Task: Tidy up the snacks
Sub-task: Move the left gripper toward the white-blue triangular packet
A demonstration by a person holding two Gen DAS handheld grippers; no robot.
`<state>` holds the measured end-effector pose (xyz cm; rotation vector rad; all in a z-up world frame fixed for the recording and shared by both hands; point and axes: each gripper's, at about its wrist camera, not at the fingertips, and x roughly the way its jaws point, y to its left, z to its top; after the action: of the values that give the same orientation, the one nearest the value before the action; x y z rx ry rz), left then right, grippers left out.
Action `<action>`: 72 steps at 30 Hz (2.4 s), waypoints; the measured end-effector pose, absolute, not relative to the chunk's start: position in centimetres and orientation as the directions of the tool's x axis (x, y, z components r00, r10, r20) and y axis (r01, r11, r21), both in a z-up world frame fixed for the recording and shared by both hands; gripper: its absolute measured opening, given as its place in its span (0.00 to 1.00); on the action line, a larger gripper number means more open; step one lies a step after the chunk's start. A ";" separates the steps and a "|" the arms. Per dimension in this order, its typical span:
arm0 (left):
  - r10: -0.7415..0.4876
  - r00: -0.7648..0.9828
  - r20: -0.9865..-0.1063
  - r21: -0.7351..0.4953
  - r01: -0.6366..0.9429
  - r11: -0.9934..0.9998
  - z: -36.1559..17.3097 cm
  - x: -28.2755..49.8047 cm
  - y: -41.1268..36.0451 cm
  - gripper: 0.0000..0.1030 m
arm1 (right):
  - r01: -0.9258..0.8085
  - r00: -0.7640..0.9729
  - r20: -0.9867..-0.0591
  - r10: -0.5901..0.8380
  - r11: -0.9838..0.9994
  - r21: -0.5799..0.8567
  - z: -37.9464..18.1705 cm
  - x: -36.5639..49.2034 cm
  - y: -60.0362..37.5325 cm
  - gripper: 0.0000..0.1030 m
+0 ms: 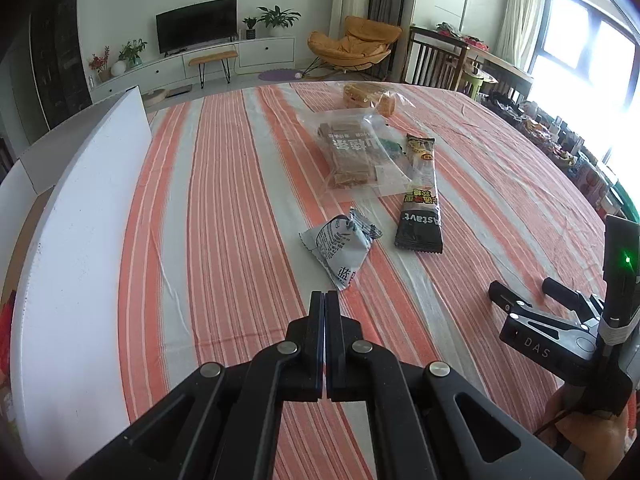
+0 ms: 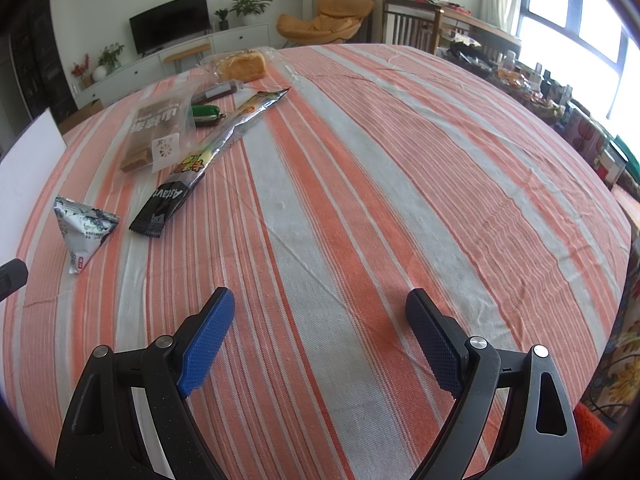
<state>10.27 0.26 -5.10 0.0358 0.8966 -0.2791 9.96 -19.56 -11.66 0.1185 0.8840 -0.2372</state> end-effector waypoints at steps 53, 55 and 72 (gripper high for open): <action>-0.194 0.586 -0.787 -0.027 0.282 0.959 -5.3 9.5 0.1 0.81 | 0.252 0.610 -0.777 -0.155 0.968 0.005 -11.6 10.0 -19.6 0.88; -0.193 0.585 -0.788 -0.027 0.280 0.960 -5.3 9.5 0.1 0.82 | 0.252 0.610 -0.777 -0.155 0.968 0.005 -11.7 9.9 -19.6 0.88; -0.213 0.562 -0.800 -0.024 0.324 0.946 -5.1 9.8 0.2 0.84 | 0.251 0.610 -0.777 -0.154 0.968 0.006 -11.7 10.0 -19.6 0.88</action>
<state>9.76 0.17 -5.14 0.1313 0.9223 -0.3171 9.97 -19.61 -11.67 0.1183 0.8845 -0.2342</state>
